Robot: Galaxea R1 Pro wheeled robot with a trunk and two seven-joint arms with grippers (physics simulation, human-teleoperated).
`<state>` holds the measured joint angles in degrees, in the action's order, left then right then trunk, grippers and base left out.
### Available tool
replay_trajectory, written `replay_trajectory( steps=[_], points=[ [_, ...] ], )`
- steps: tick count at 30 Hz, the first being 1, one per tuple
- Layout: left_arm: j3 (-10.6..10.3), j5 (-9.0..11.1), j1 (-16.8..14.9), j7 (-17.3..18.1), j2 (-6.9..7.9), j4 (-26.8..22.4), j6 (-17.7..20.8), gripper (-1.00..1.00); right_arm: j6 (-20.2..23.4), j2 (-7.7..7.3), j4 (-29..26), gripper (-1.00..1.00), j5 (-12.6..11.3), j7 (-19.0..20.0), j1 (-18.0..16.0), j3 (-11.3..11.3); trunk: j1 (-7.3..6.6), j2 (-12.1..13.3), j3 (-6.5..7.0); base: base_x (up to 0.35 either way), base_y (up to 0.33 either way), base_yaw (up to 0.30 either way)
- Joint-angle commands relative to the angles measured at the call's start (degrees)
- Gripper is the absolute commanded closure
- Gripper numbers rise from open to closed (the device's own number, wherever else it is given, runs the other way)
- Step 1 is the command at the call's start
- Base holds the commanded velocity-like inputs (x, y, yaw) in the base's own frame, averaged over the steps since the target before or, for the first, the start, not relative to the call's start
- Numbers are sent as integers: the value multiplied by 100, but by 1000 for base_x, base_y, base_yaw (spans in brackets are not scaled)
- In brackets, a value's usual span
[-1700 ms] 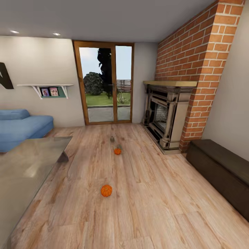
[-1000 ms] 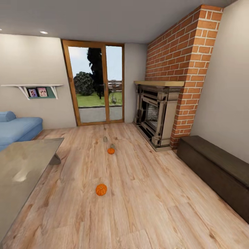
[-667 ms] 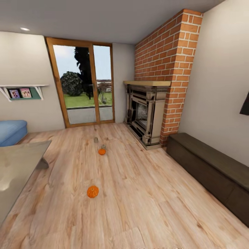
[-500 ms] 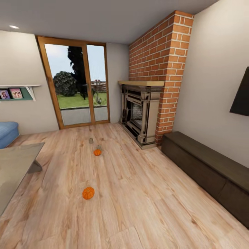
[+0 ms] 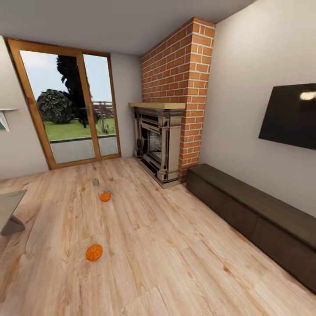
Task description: Place each of the two pumpkins and all three candles from the living room inside a cabinet in the living room (use any cabinet), then make sure every cabinet is closed, and position the cauldron so it is next to a table in the living room.
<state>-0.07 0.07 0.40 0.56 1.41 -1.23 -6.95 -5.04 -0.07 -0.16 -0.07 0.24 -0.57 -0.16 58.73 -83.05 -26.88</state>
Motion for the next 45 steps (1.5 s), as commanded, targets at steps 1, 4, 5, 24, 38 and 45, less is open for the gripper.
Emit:
replay_trajectory(
  steps=[1,4,5,24,38,45],
  points=[
    [6,1,4,4,1,-13,-8,-100,-86,-1,7,-100,-1,3,-4,-4,0,-2,-5,0,0,-295],
    [13,-4,4,-18,0,-15,-8,-100,-205,4,7,-100,-2,3,-4,-9,0,-2,-5,0,0,-295],
    [14,-5,4,-29,0,-16,-8,-100,-222,5,7,-100,-2,3,-4,-10,0,-2,-5,0,0,-296],
    [16,-7,4,-47,-2,-18,-8,-100,-238,7,9,-100,-516,318,-4,-20,0,-2,-5,0,0,-299],
    [16,-7,4,-47,-1,-18,-8,-100,-241,7,13,-100,-547,345,-4,-9,0,-2,-5,0,0,-300],
    [16,-7,4,-47,0,-18,-8,-100,-250,10,8,-100,-547,347,-4,-6,0,-2,-5,0,0,-300]
  ],
)
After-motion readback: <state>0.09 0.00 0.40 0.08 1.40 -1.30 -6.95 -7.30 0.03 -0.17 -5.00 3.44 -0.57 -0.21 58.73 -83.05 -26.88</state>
